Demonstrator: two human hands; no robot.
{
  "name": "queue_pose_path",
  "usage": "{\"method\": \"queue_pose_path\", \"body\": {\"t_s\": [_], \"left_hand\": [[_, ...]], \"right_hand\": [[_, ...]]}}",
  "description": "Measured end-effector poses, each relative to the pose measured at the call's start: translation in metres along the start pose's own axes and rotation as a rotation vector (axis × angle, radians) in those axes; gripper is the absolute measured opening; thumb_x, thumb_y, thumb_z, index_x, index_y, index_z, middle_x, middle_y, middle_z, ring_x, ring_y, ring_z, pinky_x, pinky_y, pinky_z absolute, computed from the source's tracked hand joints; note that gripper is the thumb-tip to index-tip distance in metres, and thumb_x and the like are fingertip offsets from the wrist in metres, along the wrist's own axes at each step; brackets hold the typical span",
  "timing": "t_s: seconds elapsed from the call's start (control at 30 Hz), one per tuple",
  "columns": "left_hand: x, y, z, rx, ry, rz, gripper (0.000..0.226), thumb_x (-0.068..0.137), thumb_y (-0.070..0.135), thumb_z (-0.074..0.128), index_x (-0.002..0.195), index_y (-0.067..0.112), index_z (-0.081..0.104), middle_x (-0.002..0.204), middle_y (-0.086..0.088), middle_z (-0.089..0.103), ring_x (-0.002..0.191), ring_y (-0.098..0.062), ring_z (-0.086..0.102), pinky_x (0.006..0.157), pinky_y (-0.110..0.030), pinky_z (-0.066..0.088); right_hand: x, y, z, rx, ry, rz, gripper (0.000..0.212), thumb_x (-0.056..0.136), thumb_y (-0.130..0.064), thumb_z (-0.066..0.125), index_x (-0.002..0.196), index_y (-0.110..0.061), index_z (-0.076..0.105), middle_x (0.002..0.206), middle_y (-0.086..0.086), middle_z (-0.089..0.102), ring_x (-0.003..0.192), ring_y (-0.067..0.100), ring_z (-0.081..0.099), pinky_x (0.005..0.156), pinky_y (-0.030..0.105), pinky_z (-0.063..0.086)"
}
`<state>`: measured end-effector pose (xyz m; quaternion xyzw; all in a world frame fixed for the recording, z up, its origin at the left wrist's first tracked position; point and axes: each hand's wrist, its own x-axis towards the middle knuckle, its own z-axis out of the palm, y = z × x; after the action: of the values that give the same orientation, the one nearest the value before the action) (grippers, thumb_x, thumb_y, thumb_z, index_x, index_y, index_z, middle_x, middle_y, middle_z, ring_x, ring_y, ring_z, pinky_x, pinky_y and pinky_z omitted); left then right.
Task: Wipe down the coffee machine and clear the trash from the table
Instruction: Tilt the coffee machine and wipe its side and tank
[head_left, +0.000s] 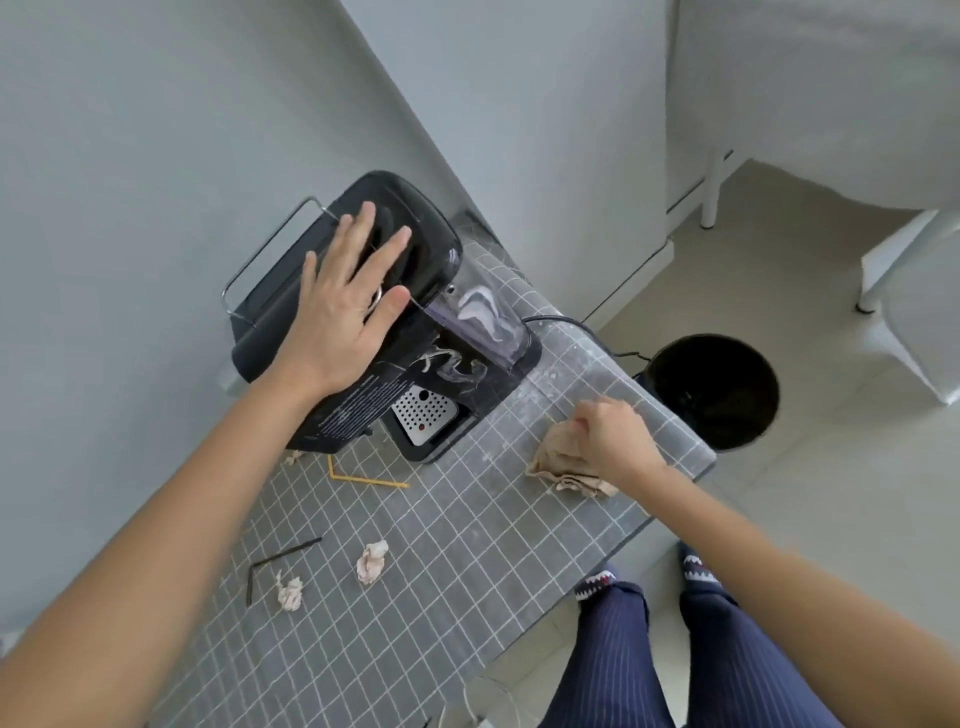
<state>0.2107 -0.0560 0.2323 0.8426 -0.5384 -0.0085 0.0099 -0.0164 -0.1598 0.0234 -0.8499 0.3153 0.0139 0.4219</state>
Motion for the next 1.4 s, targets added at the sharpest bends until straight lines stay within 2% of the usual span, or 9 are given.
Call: {"method": "queue_pose_path", "body": {"t_s": [0.33,0.43,0.53,0.7,0.87,1.03,1.13,1.27,1.4], "left_hand": [[-0.004,-0.002,0.001,-0.085,0.026,0.01,0.052,0.098,0.05,0.025,0.148,0.036,0.021,0.161,0.003,-0.001,0.148,-0.018,-0.003,0.115,-0.056,0.004],[-0.005,-0.003,0.001,-0.091,0.036,0.018,0.052,0.098,0.05,0.025,0.148,0.036,0.021,0.161,0.002,-0.001,0.148,-0.019,-0.003,0.115,-0.057,0.003],[-0.006,-0.005,0.003,-0.076,0.056,0.025,0.052,0.098,0.051,0.024,0.149,0.036,0.022,0.161,0.001,-0.003,0.148,-0.02,-0.005,0.113,-0.058,-0.003],[-0.004,-0.007,0.004,-0.084,0.029,0.051,0.054,0.098,0.053,0.019,0.149,0.036,0.017,0.161,0.004,-0.008,0.147,-0.018,-0.011,0.111,-0.058,-0.01],[0.001,-0.008,0.0,-0.113,-0.068,0.078,0.055,0.095,0.056,0.019,0.148,0.043,0.013,0.16,0.012,-0.007,0.145,-0.009,-0.015,0.112,-0.054,-0.013],[-0.002,-0.003,-0.001,-0.171,-0.072,0.041,0.051,0.095,0.054,0.023,0.145,0.048,0.018,0.159,0.016,0.002,0.145,-0.003,-0.013,0.112,-0.055,-0.014],[-0.003,-0.001,-0.001,-0.164,-0.066,0.037,0.047,0.098,0.049,0.028,0.144,0.049,0.022,0.159,0.018,0.006,0.145,-0.003,-0.012,0.112,-0.057,-0.013],[-0.003,0.001,-0.002,-0.164,-0.06,0.026,0.044,0.098,0.043,0.036,0.141,0.05,0.029,0.158,0.021,0.011,0.146,-0.005,-0.01,0.111,-0.062,-0.009],[-0.003,0.001,-0.002,-0.173,-0.066,0.016,0.044,0.097,0.042,0.036,0.14,0.052,0.03,0.156,0.024,0.012,0.146,-0.005,-0.009,0.11,-0.065,-0.006]], "right_hand": [[-0.029,-0.06,-0.036,0.553,0.355,-0.003,0.023,0.101,-0.028,0.049,0.079,-0.021,0.054,0.063,-0.009,0.06,0.062,0.002,0.058,0.06,0.017,0.046],[-0.02,-0.061,-0.022,0.271,0.372,0.15,0.018,0.101,-0.039,0.044,0.103,-0.025,0.055,0.094,0.003,0.068,0.083,0.022,0.064,0.073,0.036,0.053],[-0.009,-0.052,0.007,-0.15,0.227,0.277,0.044,0.1,-0.049,0.038,0.14,-0.03,0.035,0.153,0.021,0.028,0.128,0.043,0.039,0.102,0.052,0.038],[0.003,-0.027,0.07,-0.379,-0.035,0.08,0.074,0.089,-0.072,0.034,0.152,-0.045,0.005,0.163,0.012,-0.017,0.145,0.046,-0.02,0.114,0.064,-0.008],[0.007,-0.001,0.09,-0.256,0.156,-0.083,0.031,0.092,-0.038,0.061,0.121,-0.025,0.066,0.147,0.005,0.051,0.149,0.034,0.016,0.117,0.059,-0.003],[-0.012,-0.031,0.063,0.638,0.487,0.201,0.03,0.098,-0.036,0.051,0.118,-0.019,0.065,0.124,-0.005,0.061,0.138,0.02,0.04,0.118,0.042,0.024],[-0.016,-0.071,0.024,0.906,0.742,0.256,0.026,0.097,-0.029,0.05,0.118,-0.025,0.064,0.11,-0.01,0.068,0.094,-0.006,0.057,0.081,0.019,0.046],[0.009,-0.119,-0.004,1.216,0.754,0.048,0.041,0.102,-0.008,0.04,0.136,-0.03,0.042,0.073,-0.009,0.063,0.047,0.002,0.055,0.041,0.017,0.045],[0.041,-0.17,-0.007,1.308,0.73,-0.057,0.047,0.101,-0.038,0.034,0.147,-0.046,0.032,0.111,-0.019,0.066,0.089,0.012,0.065,0.078,0.039,0.055]]}}
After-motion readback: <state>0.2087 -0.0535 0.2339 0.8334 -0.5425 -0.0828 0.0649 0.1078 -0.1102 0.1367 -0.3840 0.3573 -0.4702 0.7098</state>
